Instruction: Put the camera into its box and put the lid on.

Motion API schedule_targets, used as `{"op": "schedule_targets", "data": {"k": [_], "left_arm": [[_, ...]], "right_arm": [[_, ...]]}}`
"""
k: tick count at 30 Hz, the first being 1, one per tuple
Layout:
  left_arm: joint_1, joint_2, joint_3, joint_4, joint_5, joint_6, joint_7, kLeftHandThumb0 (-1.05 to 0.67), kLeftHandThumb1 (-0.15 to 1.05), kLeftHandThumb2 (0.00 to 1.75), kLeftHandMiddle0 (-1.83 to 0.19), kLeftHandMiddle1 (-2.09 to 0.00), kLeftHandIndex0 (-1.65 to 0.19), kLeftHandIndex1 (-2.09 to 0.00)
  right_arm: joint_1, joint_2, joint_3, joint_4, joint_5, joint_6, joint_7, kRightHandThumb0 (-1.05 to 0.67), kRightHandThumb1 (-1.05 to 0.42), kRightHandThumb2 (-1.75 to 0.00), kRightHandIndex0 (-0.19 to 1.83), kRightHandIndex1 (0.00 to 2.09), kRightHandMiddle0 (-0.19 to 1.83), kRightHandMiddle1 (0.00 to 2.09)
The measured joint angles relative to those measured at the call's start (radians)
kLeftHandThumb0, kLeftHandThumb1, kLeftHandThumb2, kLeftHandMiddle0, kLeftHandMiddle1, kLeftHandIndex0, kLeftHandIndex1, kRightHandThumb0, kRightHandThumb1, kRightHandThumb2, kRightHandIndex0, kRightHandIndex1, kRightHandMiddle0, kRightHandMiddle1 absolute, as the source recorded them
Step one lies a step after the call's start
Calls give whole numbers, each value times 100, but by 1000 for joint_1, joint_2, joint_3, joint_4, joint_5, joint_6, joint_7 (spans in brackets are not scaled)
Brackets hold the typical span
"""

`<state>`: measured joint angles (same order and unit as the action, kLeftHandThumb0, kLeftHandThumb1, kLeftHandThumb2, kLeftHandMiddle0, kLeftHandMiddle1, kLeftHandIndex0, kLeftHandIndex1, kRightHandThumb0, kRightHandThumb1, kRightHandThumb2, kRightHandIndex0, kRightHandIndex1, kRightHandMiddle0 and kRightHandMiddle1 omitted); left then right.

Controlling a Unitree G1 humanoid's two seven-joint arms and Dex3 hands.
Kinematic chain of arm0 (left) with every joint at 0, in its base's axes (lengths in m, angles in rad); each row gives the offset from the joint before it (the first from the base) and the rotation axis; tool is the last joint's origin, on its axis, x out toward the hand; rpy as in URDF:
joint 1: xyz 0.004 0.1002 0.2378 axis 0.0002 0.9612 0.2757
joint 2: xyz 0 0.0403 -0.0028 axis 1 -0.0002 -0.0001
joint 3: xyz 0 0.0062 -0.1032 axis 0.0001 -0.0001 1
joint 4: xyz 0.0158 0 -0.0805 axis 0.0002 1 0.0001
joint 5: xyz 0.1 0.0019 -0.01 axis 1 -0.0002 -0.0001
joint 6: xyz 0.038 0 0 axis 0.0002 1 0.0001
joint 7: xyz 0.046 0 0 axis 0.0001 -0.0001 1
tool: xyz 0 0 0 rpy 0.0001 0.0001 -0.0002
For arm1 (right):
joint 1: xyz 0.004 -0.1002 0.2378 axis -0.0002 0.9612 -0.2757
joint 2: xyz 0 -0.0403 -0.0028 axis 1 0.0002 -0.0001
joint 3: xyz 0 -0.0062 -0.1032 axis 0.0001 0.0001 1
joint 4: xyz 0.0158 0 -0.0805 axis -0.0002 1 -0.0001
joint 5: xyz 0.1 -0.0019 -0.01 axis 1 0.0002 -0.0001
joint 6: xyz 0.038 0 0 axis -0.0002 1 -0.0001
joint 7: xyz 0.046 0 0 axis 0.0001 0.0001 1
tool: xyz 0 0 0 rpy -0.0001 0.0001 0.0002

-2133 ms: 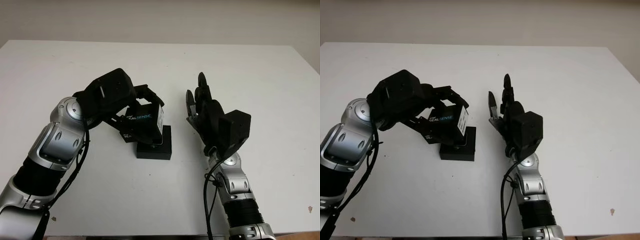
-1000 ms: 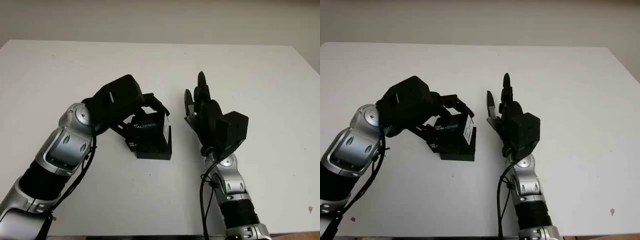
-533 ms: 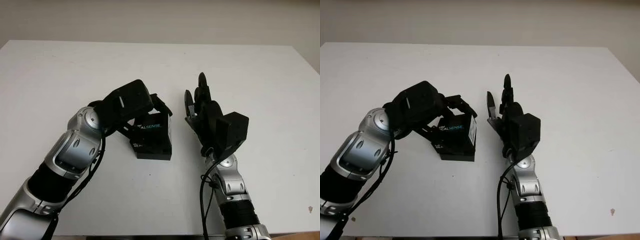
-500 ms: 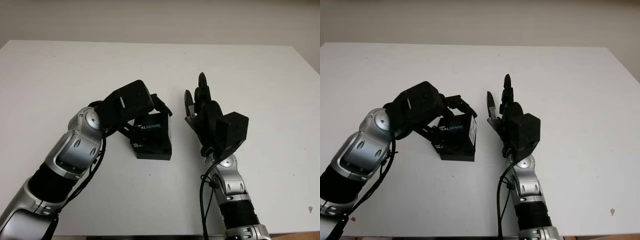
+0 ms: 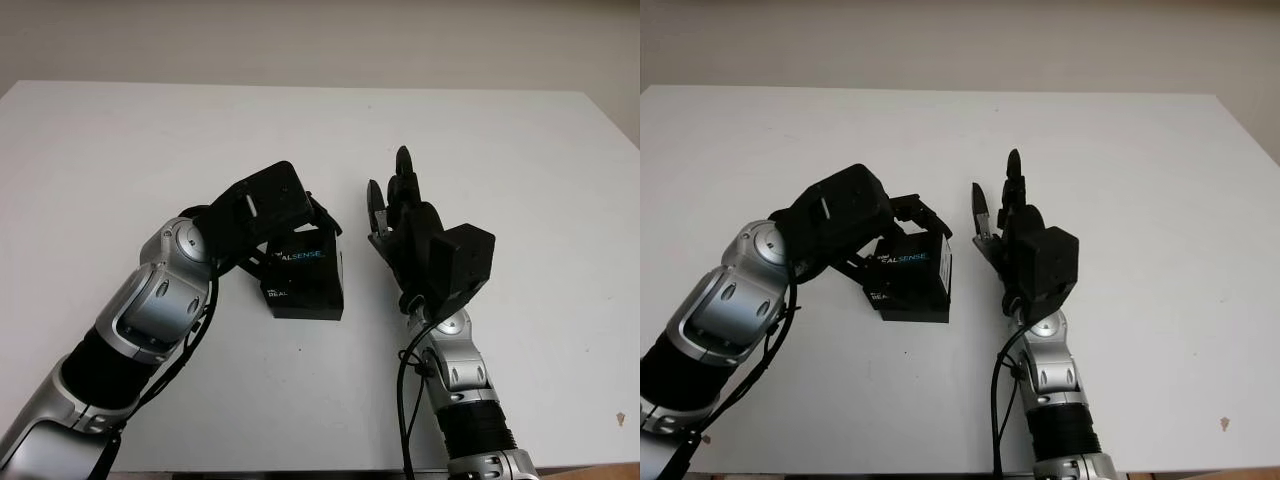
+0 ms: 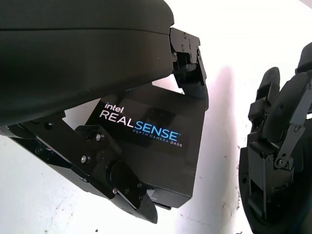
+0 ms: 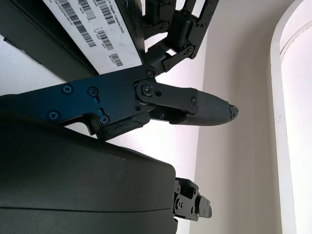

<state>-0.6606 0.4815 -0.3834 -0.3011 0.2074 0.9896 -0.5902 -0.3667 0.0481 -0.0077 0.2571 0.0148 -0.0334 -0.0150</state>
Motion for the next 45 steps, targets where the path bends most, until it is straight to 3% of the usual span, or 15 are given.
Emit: {"op": "schedule_targets", "data": {"k": [14, 27, 38, 45], "left_arm": [[27, 29, -19, -44, -5, -18, 9, -11, 90, 5, -42, -155, -40, -169], [43, 20, -82, -10, 52, -136, 41, -13, 89, 5, -42, -157, -36, -169], [32, -44, -78, -8, 62, -23, 54, -10, 90, 5, -41, -156, -35, -167], [29, -52, -74, -13, 61, 2, 55, -9, 90, 5, -40, -159, -34, -169]], "right_arm": [[0, 7, 0, 0, 1, 0, 1, -71, -105, -54, -19, 4, -18, 5], [0, 11, 3, 1, -4, 0, -9, -71, -105, -54, -18, 5, -16, 6], [1, 19, 7, 7, -7, 0, -19, -71, -105, -54, -17, 5, -15, 6], [1, 26, 10, 8, -5, 0, -22, -72, -105, -53, -17, 5, -15, 6]]}}
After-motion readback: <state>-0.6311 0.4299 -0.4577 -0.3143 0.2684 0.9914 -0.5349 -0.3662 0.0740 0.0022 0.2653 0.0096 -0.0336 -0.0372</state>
